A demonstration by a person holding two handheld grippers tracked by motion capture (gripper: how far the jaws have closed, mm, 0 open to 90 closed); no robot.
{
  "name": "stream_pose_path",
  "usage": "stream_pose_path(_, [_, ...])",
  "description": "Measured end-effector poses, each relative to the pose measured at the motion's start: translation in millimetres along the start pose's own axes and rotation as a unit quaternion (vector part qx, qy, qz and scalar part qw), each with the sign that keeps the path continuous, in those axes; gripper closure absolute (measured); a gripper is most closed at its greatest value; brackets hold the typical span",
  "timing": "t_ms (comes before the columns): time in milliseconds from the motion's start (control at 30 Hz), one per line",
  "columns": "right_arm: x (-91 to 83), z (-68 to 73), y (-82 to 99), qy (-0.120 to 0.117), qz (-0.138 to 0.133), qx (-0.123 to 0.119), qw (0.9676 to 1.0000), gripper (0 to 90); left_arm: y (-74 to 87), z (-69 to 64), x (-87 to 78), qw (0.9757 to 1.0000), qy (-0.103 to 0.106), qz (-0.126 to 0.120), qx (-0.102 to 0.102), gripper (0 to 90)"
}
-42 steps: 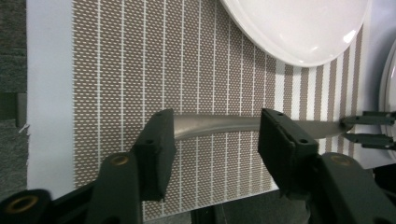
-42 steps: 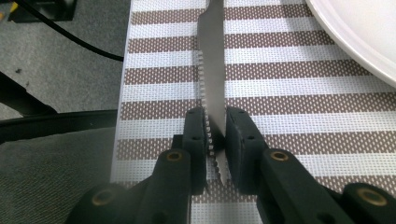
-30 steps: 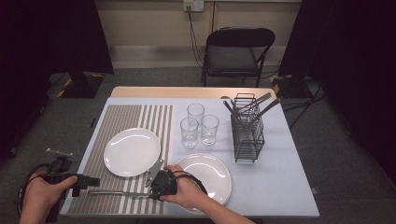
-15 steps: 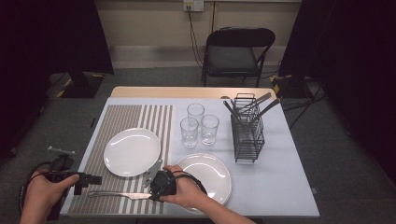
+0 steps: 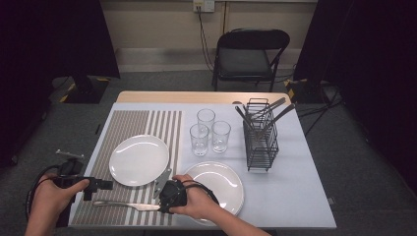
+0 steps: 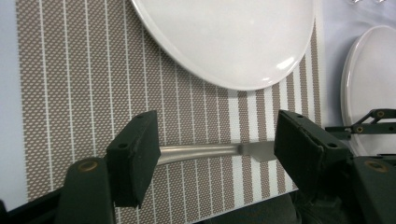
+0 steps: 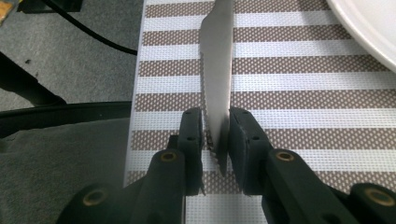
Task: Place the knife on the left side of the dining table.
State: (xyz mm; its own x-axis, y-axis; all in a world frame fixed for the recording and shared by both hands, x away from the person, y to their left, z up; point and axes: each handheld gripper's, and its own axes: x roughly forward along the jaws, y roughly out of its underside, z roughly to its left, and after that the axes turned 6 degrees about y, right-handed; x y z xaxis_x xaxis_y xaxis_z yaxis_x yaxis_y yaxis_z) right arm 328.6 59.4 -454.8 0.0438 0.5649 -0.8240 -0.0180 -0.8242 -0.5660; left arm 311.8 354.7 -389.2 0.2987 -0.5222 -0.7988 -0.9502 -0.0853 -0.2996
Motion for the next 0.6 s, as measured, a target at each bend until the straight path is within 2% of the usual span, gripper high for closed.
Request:
stream_pose_path(100, [-0.6, 0.2, 0.6, 0.005, 0.002, 0.003, 1.0, 73.9, -1.9, -2.4, 1.4, 0.9999, 0.006, 0.002, 0.008, 30.5])
stream_pose_path(200, [-1.5, -0.4, 1.1, 0.006, -0.001, 0.006, 1.0, 72.4, -3.7, -5.8, 1.5, 0.9999, 0.001, 0.001, 0.012, 30.3])
stream_pose_path(300, [-5.9, -1.4, 0.3, 0.007, -0.011, 0.004, 0.9999, 66.7, -6.5, -10.2, 1.6, 0.9998, -0.002, -0.003, 0.018, 28.7])
stream_pose_path(467, [-13.9, -1.6, -2.6, 0.007, -0.028, 0.006, 0.9996, 59.4, -10.5, -17.2, 0.9, 0.9996, 0.003, -0.006, 0.028, 28.4])
stream_pose_path(533, [-18.4, -1.4, -3.7, 0.008, -0.031, 0.006, 0.9995, 54.7, -11.7, -20.2, 0.7, 0.9994, 0.015, -0.007, 0.028, 31.3])
stream_pose_path(600, [-23.1, -1.3, -4.4, 0.007, -0.036, 0.007, 0.9993, 49.6, -12.7, -23.5, 0.4, 0.9994, 0.008, -0.012, 0.031, 29.7])
